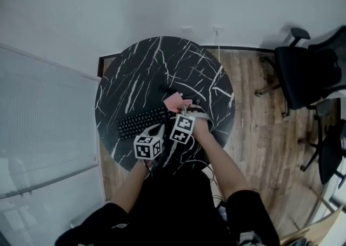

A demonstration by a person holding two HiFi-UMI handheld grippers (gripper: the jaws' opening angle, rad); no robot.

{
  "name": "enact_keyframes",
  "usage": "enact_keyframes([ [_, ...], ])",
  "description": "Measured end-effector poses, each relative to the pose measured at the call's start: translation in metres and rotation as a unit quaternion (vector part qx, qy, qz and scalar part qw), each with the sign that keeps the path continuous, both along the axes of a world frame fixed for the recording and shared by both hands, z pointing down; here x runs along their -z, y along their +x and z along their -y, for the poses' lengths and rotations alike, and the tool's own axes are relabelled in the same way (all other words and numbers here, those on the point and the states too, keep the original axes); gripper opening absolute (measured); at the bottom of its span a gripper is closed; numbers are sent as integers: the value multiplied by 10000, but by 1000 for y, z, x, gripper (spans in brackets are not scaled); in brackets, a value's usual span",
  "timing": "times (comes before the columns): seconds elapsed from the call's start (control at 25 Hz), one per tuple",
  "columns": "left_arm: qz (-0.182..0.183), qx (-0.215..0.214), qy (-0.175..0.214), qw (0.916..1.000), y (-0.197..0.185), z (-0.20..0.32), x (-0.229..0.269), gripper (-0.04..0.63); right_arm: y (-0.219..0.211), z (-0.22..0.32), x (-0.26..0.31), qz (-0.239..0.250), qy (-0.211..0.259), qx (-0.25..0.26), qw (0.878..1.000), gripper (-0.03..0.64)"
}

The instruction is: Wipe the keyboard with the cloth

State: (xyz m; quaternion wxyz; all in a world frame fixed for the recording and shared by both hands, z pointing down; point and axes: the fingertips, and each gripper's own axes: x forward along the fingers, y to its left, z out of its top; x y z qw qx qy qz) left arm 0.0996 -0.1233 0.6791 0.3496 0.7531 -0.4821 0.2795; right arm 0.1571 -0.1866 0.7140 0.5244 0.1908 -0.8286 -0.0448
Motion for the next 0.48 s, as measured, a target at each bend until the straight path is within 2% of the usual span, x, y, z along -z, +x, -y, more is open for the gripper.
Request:
enact_keyframes([
  [0.48, 88, -25, 54, 9999, -1, -34, 6, -2, 7, -43, -6, -8, -117, -79, 9999, 14],
])
